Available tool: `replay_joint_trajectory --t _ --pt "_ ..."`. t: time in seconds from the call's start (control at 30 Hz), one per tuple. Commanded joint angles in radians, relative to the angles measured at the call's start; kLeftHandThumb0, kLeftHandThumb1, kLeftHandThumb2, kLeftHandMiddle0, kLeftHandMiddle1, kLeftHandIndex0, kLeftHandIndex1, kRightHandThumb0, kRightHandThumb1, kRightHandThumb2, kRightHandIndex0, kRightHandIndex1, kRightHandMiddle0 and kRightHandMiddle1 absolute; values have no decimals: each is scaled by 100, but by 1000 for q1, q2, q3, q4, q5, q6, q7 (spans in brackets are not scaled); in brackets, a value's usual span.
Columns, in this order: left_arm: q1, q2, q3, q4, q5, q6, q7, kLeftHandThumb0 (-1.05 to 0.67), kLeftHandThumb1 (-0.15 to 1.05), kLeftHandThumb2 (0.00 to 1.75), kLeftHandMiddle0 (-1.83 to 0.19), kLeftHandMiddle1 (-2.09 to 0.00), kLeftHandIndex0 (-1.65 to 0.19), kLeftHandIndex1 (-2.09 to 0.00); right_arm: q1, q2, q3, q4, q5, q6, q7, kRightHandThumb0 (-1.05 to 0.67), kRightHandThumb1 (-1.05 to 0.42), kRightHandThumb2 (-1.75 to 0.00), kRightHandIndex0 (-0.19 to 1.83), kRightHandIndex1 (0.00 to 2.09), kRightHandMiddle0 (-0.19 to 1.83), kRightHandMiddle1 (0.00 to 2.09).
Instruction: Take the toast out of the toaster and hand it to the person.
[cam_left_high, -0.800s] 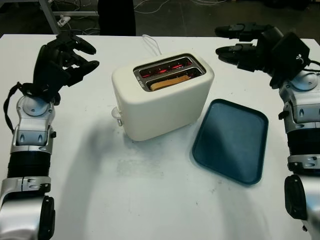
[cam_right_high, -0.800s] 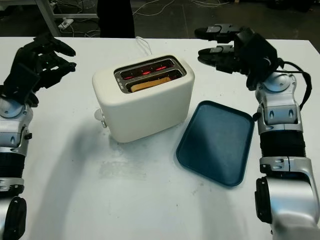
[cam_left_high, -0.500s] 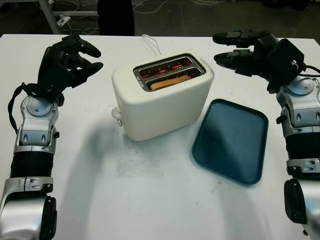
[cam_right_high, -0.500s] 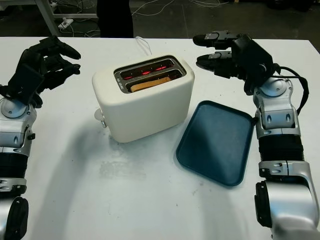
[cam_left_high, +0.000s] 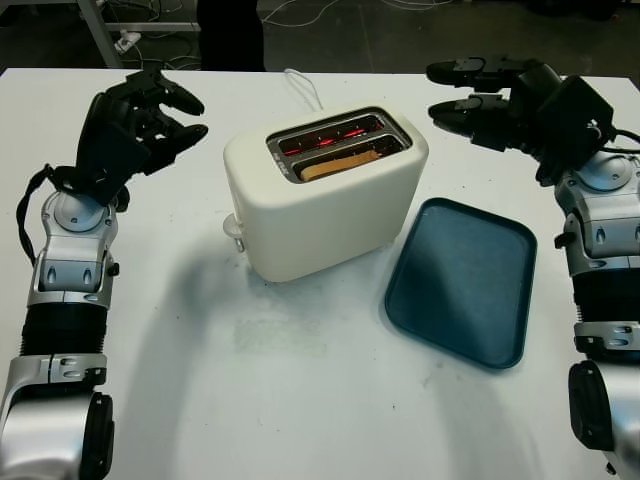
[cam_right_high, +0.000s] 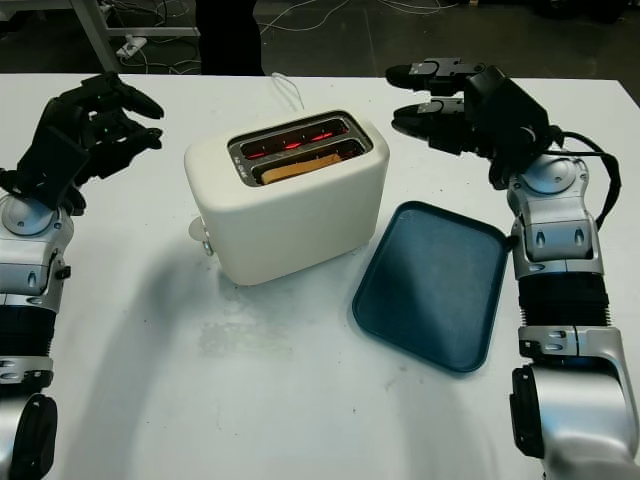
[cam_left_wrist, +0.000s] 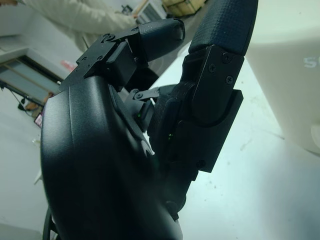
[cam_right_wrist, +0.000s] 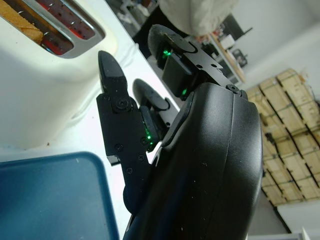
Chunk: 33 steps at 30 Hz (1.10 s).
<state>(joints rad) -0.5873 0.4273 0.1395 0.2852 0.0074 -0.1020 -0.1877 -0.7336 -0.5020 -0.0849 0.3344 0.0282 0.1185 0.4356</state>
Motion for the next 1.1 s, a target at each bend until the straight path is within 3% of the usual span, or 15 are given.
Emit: replay_joint_trajectory --t 0.0,0.43,1.07 --pt "16 7 4 -19 3 11 1 -105 92 1 -61 -129 -55 -124 11 -1 -19 -32 20 25 -8 -20 -92 -9 64 24 67 0" --pt "59 11 28 -80 -24 28 -17 -105 92 1 -61 -124 -54 -118 21 6 -28 -32 24 10 -11 -20 -92 -12 60 23 63 0" --pt "41 20 25 -43 -3 15 -14 -105 92 4 -61 -126 -52 -122 20 5 -11 -24 16 -9 -2 -20 -92 -10 63 29 67 2"
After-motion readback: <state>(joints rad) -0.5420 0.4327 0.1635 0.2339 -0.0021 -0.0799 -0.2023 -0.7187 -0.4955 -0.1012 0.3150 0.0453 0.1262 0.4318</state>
